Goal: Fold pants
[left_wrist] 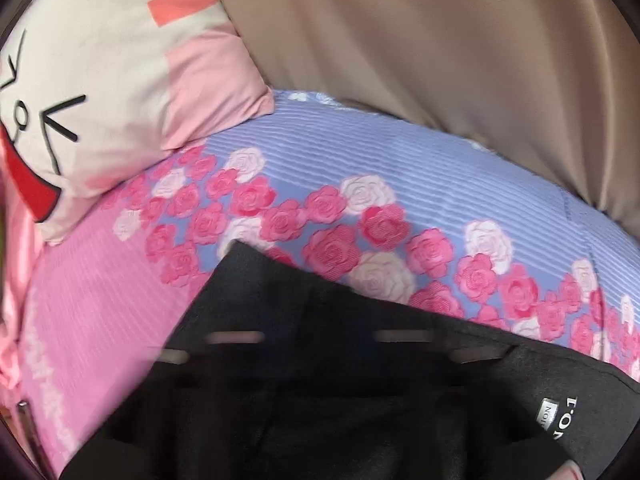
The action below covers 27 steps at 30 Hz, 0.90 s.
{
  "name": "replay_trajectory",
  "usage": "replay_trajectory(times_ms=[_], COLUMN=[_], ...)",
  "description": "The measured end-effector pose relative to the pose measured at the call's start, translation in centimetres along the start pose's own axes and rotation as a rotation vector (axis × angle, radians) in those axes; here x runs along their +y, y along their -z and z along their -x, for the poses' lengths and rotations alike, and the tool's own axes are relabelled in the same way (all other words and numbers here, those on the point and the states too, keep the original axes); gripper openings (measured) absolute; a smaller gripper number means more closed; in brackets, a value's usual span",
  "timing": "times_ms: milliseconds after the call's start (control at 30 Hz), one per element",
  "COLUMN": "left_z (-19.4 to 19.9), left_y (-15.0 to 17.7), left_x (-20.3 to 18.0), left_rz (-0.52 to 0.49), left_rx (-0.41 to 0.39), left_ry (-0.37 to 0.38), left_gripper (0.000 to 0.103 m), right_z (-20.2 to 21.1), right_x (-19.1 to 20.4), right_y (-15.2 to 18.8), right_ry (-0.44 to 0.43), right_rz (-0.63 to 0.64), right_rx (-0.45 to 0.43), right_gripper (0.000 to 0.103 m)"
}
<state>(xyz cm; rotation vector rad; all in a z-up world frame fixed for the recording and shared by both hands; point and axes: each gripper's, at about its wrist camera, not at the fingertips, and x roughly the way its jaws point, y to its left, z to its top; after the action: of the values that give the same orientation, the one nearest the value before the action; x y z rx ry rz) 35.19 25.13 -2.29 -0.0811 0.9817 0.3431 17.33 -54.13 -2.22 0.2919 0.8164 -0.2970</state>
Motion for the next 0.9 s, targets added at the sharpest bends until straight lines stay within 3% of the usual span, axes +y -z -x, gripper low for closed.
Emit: replay_trajectory(times_ms=[200,400,467,533,667,700,767,800,833,900], left_z=[7.7,18.2,20.6,22.1,21.4,20.9,20.5,20.4,20.5,20.6], left_y=[1.1,6.7,9.4,12.3,17.1,18.0,19.7,20.4,20.7,20.9], left_x=[2.8,7.9,9.9,11.7,14.6,15.1,15.6,15.7,15.5,15.0], left_rz=[0.058,0.059,0.055,0.040,0.037,0.040,0.056,0.075,0.096,0.125], left_rx=[-0.135,-0.254,-0.272,-0.276,-0.182,-0.162,-0.152,-0.144,-0.141,-0.148], left_ry=[0.160,0.283,0.293,0.251,0.291,0.306,0.339,0.371,0.397,0.431], left_gripper=[0.004,0.004,0.001,0.000,0.000,0.000,0.008,0.028,0.052,0.067], right_z=[8.6,17.9,19.6,20.1,18.7,18.3,18.6,19.3,20.3,22.4], right_x=[1.0,-0.7,-1.7,-3.1,-5.1,-5.3,-5.8,-6.1,-6.4,-6.4], right_y=[1.2,6.5,9.4,11.9,17.1,18.2,19.4,19.7,20.0,20.5], right_ry=[-0.056,-0.116,-0.120,-0.118,-0.103,-0.089,-0.058,-0.041,-0.045,-0.072], right_rz=[0.033,0.074,0.074,0.064,0.056,0.053,0.030,0.000,-0.028,-0.067], right_rx=[-0.180,-0.262,-0.252,-0.223,-0.099,-0.076,-0.079,-0.104,-0.134,-0.178], right_gripper=[0.009,0.009,0.009,0.009,0.011,0.016,0.031,0.046,0.054,0.056])
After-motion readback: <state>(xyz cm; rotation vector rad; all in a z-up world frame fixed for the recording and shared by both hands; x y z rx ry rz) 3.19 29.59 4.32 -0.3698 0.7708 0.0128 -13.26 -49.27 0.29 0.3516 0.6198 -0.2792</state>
